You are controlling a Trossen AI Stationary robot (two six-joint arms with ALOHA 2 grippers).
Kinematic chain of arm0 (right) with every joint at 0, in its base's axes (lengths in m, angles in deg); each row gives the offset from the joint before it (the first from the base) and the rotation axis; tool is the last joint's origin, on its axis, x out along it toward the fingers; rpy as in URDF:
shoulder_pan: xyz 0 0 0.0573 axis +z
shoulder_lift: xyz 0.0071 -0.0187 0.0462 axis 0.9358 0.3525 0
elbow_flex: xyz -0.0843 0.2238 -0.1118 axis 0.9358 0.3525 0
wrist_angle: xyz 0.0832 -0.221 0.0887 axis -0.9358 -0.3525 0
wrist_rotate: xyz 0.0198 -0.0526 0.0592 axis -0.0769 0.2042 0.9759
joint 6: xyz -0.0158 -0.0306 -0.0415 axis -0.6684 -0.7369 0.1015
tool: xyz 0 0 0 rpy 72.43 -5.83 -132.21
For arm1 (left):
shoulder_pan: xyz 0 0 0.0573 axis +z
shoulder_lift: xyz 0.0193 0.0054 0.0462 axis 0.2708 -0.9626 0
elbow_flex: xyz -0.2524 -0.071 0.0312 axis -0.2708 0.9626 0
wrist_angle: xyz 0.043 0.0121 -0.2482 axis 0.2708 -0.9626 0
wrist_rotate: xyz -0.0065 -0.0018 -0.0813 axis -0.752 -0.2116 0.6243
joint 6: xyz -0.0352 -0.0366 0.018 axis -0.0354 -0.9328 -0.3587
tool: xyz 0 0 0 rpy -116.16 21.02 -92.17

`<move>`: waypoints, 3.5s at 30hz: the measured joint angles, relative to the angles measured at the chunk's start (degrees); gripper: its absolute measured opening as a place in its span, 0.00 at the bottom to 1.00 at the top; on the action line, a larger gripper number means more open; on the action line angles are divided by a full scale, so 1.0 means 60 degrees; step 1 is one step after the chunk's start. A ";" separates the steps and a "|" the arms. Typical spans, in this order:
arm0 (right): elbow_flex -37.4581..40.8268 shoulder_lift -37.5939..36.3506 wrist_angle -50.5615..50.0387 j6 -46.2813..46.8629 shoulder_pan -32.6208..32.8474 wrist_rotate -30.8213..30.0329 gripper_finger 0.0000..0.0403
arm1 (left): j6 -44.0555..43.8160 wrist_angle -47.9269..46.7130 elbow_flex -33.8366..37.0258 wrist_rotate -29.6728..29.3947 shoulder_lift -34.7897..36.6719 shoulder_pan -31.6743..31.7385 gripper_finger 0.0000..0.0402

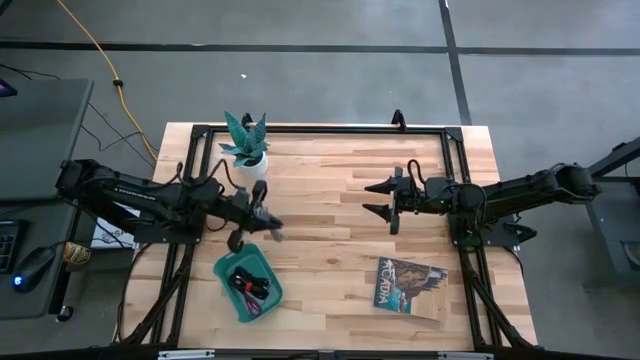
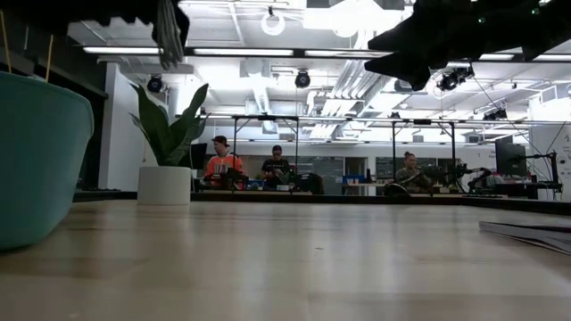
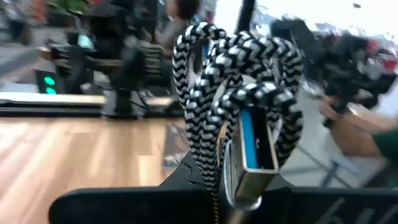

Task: Pick and place USB-C Cables
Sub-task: Put the white stripe USB cable into the green bin, then return to Home Position

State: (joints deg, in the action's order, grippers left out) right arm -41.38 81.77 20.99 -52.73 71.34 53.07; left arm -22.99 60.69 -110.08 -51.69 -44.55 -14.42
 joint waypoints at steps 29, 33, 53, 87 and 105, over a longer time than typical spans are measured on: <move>-0.0004 0.0023 0.0137 -0.0178 -0.0018 -0.0452 0.59 | -0.1802 -0.9614 -0.5564 -0.3372 -0.5231 -0.6102 0.00; -0.0018 0.0163 0.0073 -0.0171 -0.0018 -0.0448 0.59 | -0.1810 -1.0320 -0.5621 -0.3376 -0.5919 -0.5886 0.00; -0.0011 0.0772 0.0267 -0.0166 -0.0018 -0.0446 0.59 | -0.1955 -1.0639 -0.5686 -0.3246 -0.8324 -0.5773 0.01; -0.0007 0.0766 0.0262 -0.0175 -0.0018 -0.0443 0.59 | -0.1734 -1.1290 -0.6650 -0.2775 -0.8535 -0.5199 0.46; -0.0004 0.0765 0.0207 -0.0172 -0.0018 -0.0441 0.59 | -0.1220 -1.5301 -0.9592 -0.2864 -0.7373 -0.4973 0.49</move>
State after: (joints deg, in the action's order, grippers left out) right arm -41.40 86.36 22.23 -53.76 71.23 50.42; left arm -30.31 -31.12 -167.63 -68.88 -88.79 -44.25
